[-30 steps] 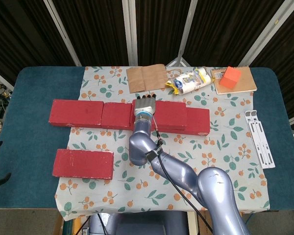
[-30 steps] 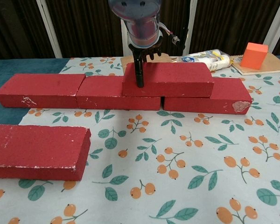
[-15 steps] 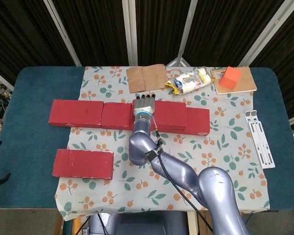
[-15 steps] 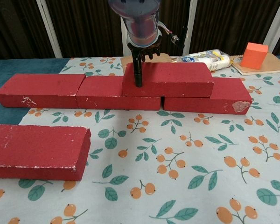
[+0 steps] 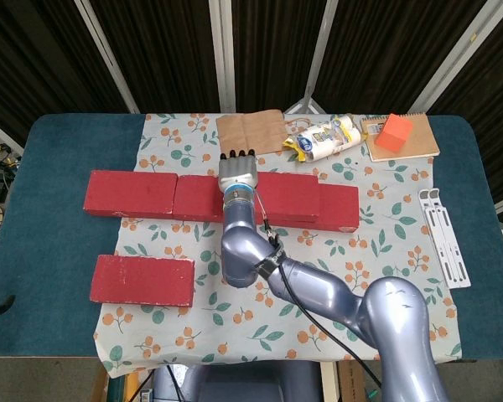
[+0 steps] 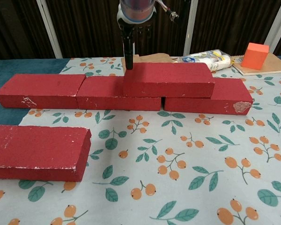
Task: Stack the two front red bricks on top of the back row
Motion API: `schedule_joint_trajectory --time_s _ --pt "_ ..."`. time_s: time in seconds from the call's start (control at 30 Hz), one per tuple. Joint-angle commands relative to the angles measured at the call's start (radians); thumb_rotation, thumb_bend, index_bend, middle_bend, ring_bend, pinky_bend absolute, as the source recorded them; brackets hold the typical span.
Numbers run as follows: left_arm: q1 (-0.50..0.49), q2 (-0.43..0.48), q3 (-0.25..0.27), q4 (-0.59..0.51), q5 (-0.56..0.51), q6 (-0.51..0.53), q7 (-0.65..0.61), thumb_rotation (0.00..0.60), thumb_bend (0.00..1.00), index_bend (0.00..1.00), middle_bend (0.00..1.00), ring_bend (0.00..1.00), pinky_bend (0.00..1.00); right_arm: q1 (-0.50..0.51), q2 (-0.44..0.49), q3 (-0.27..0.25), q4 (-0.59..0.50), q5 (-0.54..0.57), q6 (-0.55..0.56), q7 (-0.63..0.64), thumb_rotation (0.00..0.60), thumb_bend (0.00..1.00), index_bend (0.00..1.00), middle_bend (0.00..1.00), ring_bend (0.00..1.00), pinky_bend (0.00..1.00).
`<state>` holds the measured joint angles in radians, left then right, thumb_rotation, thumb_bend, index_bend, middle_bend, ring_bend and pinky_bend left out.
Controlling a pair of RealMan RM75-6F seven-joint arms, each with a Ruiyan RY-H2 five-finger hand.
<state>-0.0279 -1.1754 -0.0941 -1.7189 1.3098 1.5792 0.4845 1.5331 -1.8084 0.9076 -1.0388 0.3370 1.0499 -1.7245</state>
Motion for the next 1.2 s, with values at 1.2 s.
schedule_joint_trajectory --time_s 1.2 --pt "-0.039 0.003 0.095 -0.051 0.179 -0.108 -0.158 0.600 0.04 0.01 0.00 0.00 0.06 -1.559 0.765 -0.651 -0.896 -1.820 0.183 1.528 0.600 0.21 0.00 0.00 0.00 0.00"
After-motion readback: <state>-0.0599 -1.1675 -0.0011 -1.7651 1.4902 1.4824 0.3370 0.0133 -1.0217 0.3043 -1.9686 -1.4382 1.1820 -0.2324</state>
